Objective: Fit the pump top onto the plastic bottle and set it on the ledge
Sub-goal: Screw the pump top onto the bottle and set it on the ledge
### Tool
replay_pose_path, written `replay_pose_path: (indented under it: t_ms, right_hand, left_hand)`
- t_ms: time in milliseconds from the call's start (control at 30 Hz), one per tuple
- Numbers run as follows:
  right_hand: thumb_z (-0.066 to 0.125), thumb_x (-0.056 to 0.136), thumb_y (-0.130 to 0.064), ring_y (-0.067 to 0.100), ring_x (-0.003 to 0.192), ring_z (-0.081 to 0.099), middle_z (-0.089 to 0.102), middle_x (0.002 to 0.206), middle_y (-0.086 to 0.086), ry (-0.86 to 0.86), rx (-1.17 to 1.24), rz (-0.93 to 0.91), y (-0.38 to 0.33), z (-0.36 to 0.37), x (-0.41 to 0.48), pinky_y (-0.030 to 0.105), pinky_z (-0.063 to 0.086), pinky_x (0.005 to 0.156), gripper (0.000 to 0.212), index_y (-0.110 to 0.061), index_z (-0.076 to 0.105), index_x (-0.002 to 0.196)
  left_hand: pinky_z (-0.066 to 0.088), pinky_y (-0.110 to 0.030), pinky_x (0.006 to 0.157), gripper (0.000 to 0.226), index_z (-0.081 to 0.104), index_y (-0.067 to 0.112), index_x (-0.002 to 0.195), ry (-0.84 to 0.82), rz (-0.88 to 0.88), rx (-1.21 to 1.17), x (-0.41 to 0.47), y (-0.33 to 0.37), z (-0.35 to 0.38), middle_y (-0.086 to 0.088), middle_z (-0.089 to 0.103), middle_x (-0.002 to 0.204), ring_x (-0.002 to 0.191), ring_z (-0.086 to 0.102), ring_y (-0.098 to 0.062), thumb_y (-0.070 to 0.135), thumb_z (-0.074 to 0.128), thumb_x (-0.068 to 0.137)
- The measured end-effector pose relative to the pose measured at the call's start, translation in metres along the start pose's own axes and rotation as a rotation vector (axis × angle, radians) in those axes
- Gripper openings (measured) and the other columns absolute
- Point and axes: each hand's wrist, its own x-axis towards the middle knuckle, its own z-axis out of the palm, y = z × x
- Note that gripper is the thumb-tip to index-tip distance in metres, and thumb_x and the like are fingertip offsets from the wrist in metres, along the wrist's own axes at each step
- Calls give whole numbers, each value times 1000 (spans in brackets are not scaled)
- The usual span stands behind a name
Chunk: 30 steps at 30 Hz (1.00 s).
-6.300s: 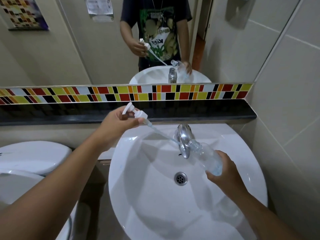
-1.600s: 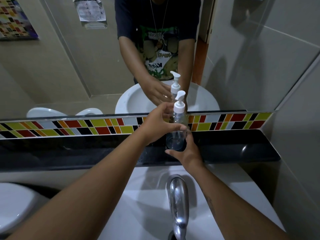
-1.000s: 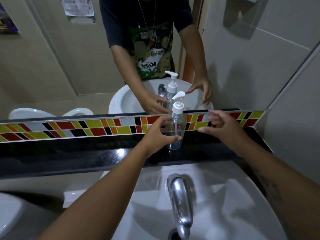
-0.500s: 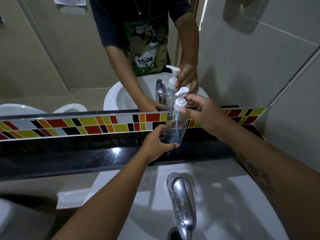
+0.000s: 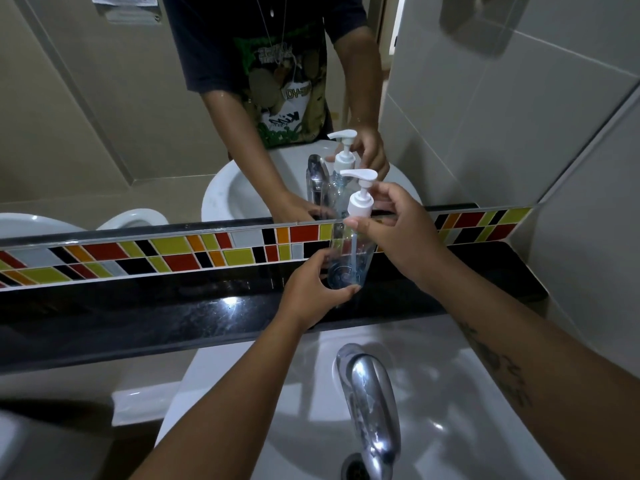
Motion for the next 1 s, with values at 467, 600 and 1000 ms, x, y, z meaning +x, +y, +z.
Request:
replay_pose_path:
  t_ms: [467, 600, 1000]
  right_hand:
    - [56, 96, -21, 5, 113, 61, 67, 123, -11, -239, -11, 12, -10, -20, 7, 35, 47, 102, 34, -30, 59, 128]
    - [73, 83, -20, 13, 109, 64, 71, 114, -4, -133, 11, 19, -9, -16, 8, 44, 49, 101, 36, -20, 64, 118]
    - [70, 87, -22, 5, 121, 54, 56, 138, -8, -122, 56, -7, -3, -10, -6, 23, 47, 101, 57, -28, 49, 140]
  left_hand:
    - [50, -21, 93, 71, 54, 33, 133, 9, 9, 0, 2, -6, 1, 13, 65, 128, 116, 61, -7, 38, 89, 72]
    - [52, -26, 97, 71, 55, 33, 133, 16, 12, -2, 3, -8, 2, 14, 65, 129, 117, 60, -7, 38, 89, 71]
    - [51, -25, 96, 71, 56, 30, 133, 27, 8, -15, 1, -6, 3, 13, 65, 128, 116, 61, -7, 36, 90, 71]
